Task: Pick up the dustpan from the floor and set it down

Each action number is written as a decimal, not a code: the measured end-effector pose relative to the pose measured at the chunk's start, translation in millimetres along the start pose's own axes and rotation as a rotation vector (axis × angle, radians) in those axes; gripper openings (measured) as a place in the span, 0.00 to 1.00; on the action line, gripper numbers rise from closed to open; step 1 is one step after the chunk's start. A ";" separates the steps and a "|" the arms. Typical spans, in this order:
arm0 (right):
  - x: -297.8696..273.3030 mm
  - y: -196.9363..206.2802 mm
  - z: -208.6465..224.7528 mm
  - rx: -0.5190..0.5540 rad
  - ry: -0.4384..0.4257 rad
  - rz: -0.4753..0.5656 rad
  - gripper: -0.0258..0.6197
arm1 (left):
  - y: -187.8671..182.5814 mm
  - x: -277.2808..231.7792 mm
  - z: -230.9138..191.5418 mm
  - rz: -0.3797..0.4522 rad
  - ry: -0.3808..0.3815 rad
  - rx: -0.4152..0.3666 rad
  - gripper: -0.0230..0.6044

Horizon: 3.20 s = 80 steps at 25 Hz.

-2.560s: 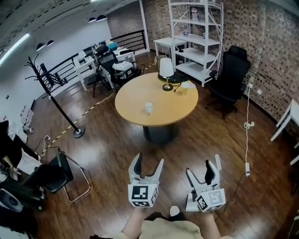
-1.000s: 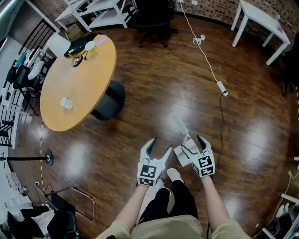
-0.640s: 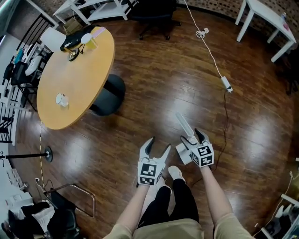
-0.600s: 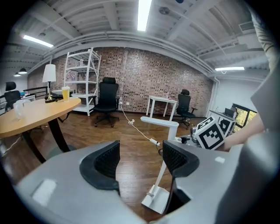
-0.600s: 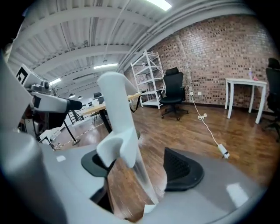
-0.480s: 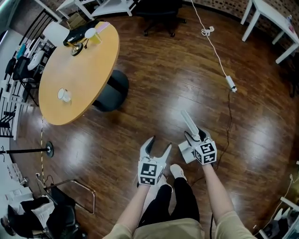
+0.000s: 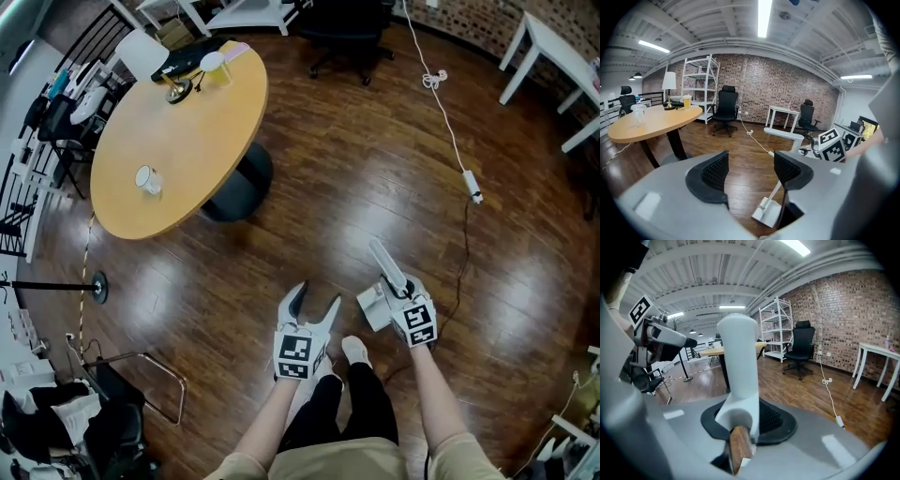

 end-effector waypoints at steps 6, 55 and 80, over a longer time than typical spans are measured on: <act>23.8 -43.8 -20.3 0.038 0.007 0.039 0.12 | -19.9 38.0 -12.5 0.054 -0.059 0.032 0.50; 173.6 -421.3 -228.9 0.123 0.037 0.465 0.13 | -220.2 394.5 -85.7 0.614 -0.614 -0.026 0.43; 181.5 -444.5 -222.8 0.133 0.021 0.522 0.13 | -239.9 396.3 -68.1 0.648 -0.560 -0.036 0.43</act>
Point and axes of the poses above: the fingertips, and each gripper's own axes: x backward along the fingers, z to its right, y out of its underside, the point moved 1 cm from there along x, backward along the fingers, and after that the axes turned 4 degrees about y, right-handed, at the moved point
